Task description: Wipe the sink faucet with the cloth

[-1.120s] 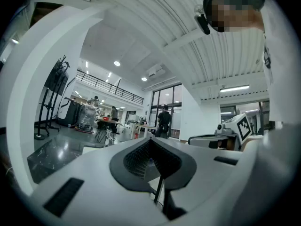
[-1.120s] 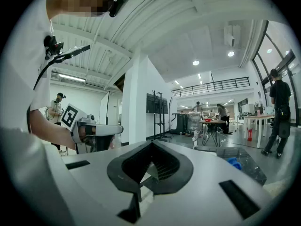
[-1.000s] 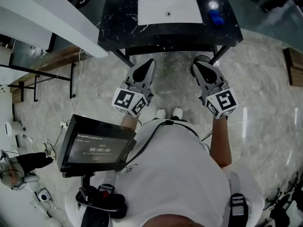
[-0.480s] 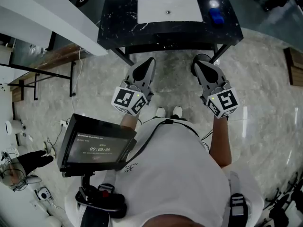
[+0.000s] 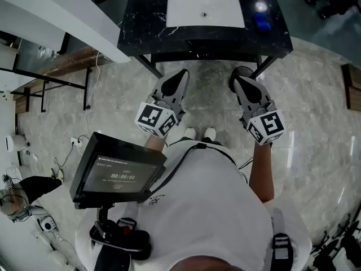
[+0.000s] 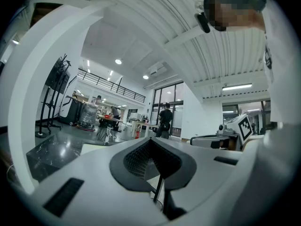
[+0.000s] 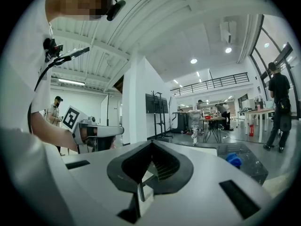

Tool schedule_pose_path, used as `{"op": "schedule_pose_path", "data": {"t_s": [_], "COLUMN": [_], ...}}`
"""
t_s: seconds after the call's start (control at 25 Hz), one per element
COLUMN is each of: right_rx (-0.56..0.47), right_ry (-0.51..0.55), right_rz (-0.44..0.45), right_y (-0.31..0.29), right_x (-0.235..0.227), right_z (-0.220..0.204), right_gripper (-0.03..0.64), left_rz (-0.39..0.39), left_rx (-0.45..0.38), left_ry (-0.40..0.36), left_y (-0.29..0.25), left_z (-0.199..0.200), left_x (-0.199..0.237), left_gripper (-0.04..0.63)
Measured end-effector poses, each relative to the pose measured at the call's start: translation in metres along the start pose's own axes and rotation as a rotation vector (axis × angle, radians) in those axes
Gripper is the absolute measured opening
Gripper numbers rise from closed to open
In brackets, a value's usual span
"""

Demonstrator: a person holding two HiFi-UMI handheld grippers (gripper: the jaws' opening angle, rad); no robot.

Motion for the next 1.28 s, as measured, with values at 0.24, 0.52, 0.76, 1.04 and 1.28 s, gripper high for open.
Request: {"op": "schedule_pose_path", "data": {"t_s": [0.24, 0.52, 0.76, 1.04, 1.28], "right_rx": [0.021, 0.035, 0.037, 0.016, 0.051], "right_ry": [-0.022, -0.030, -0.020, -0.002, -0.011], "right_rz": [0.034, 0.064, 0.059, 0.044, 0.031], "right_y": [-0.006, -0.008, -0.005, 0.004, -0.079], "right_x": [-0.024, -0.033, -0.036, -0.039, -0.079], "right_z": [-0.001, 0.003, 0.006, 0.018, 0.020], "right_gripper": [0.005, 0.005, 0.005, 0.005, 0.005], "left_rz": [0.022, 0.045, 0.040, 0.008, -0.017], "left_rx": [0.021, 0.038, 0.033, 0.017, 0.033], "left_ry": [0.009, 0.015, 0.013, 0.006, 0.033], "left_y": [-0.024, -0.033, -0.036, -0.048, -0.106], "left_z": [-0.003, -0.001, 0.002, 0.010, 0.003], "left_x": [-0.002, -0.002, -0.002, -0.010, 0.063], "left_gripper": [-0.012, -0.012, -0.012, -0.012, -0.012]}}
Point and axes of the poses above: the fingertips, and each gripper's own axes: y backward along the fingers, x to its left, z out of its top, the point moved 7 cm from there along y, backward along the fingers, and after that the axes turned 5 degrees about -y, right-handed, at the moved point
